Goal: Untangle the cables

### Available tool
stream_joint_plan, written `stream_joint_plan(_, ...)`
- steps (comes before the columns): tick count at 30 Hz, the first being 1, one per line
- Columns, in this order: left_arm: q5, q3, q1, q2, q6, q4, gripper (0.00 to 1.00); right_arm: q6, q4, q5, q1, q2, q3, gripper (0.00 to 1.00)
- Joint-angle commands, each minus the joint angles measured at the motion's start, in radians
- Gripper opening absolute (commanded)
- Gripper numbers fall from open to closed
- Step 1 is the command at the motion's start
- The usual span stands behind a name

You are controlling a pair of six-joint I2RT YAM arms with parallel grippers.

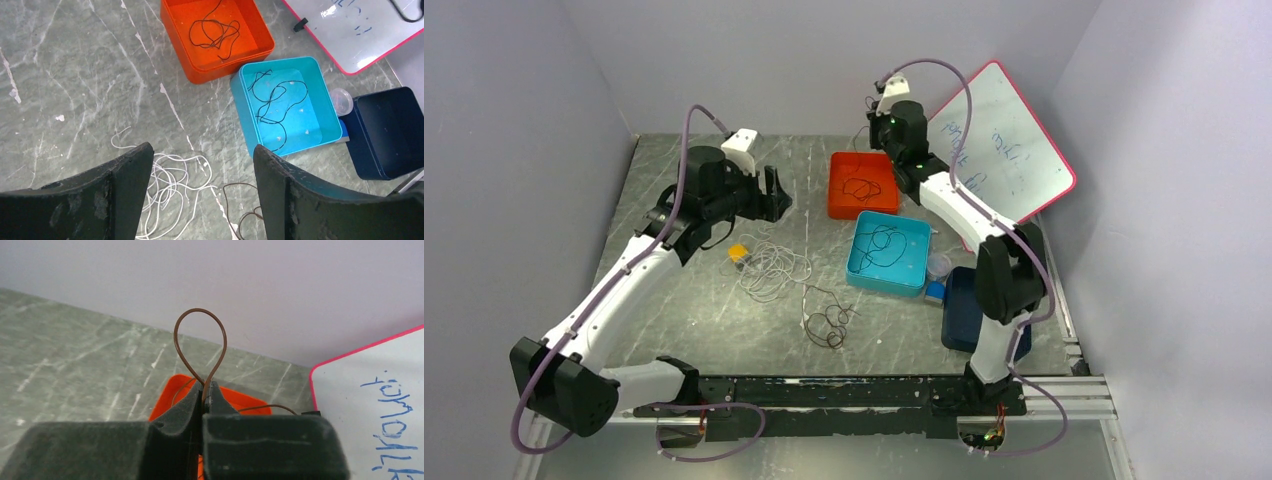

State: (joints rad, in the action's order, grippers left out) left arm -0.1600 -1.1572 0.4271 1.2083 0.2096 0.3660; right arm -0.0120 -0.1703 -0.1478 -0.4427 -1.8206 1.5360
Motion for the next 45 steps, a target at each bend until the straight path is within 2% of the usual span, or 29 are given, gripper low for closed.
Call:
stream_joint_plan(1, 0.018, 0.015, -0.006, -0.039, 0.004, -0.011, 0.77, -0.09, -0.041, -0.031, 0.012, -0.093, 0.048, 0.0)
stream_joint_plan(7, 0.046, 0.038, -0.005, -0.06, 0.001, 0.002, 0.77, -0.109, -0.067, 0.055, 0.014, -0.184, 0.088, 0.0)
stream_joint_plan(14, 0.04, 0.037, -0.005, -0.047, 0.002, -0.001, 0.76, 0.021, -0.037, 0.19, 0.02, -0.274, 0.117, 0.0)
stream_joint_plan(25, 0.036, 0.05, -0.005, -0.044, 0.002, 0.005, 0.76, 0.153, 0.121, 0.258, 0.071, -0.406, 0.188, 0.0)
stream_joint_plan(35, 0.01, 0.047, -0.005, -0.014, 0.007, -0.008, 0.74, 0.111, 0.319, 0.327, 0.088, -0.51, 0.293, 0.0)
stream_joint_plan(38, 0.017, 0.048, -0.005, -0.009, 0.009, -0.004, 0.75, 0.109, 0.321, 0.318, 0.088, -0.499, 0.28, 0.08)
stream_joint_plan(41, 0.02, 0.052, -0.005, -0.01, 0.011, -0.003, 0.75, 0.116, 0.279, 0.301, 0.088, -0.462, 0.234, 0.27)
stream_joint_plan(45, 0.022, 0.05, -0.005, -0.005, 0.013, -0.003, 0.75, 0.12, 0.244, 0.275, 0.088, -0.41, 0.202, 0.35)
